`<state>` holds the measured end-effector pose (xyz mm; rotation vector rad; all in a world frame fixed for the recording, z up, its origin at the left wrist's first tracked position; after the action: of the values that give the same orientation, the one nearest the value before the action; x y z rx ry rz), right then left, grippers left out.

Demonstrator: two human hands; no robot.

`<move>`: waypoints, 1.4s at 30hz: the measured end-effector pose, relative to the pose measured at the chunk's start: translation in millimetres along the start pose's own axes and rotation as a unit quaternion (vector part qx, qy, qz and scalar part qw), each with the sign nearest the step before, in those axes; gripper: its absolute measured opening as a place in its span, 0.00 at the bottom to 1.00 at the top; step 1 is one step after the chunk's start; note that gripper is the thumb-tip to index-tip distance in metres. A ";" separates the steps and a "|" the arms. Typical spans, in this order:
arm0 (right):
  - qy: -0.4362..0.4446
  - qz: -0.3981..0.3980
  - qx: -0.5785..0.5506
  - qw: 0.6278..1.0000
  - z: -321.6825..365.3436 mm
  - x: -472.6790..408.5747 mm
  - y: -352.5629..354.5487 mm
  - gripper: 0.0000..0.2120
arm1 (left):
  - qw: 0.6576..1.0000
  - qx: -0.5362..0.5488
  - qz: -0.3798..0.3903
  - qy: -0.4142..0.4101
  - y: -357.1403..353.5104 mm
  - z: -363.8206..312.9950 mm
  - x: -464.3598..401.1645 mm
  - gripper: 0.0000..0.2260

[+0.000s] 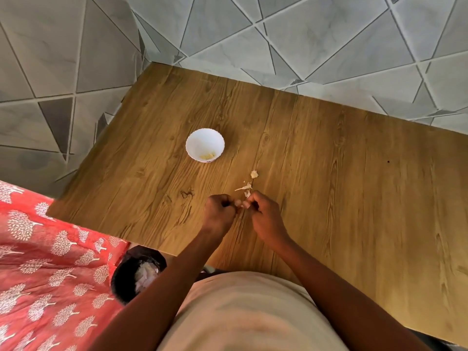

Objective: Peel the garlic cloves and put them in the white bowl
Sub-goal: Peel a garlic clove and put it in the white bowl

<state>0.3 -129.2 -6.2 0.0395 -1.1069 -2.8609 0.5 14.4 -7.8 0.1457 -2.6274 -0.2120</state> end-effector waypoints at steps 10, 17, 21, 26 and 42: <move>-0.092 0.040 -0.078 0.992 -3.1 0.4 -0.1 0.07 | 0.998 0.052 -0.040 0.023 2.8 7.5 0.7 0.08; 0.002 0.035 0.015 0.999 -5.0 -0.1 14.9 0.10 | 0.992 0.115 -0.038 0.043 14.4 13.9 -3.3 0.08; 0.006 0.056 0.102 0.993 -16.9 1.5 16.6 0.07 | 0.993 0.112 -0.023 0.018 17.0 12.4 -3.7 0.07; -0.010 0.024 0.101 0.995 -21.3 1.1 25.0 0.08 | 0.995 0.103 -0.012 0.012 15.1 13.4 -2.8 0.05; 0.062 0.024 0.034 0.997 3.1 0.3 10.4 0.03 | 0.995 -0.069 -0.015 -0.077 4.7 -0.3 -0.9 0.09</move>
<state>0.5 -134.8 3.1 0.1897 -1.1632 -2.7351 1.1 19.1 -7.1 0.1257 -2.7534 -0.4304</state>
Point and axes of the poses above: each hand's wrist, its own x-axis away from the middle knuckle, its own y-axis out of the back of the hand, z = x × y, the point moved 6 cm from there along -x, towards the middle knuckle, and after that the axes turned 9 degrees about x, right-handed, at the moved point
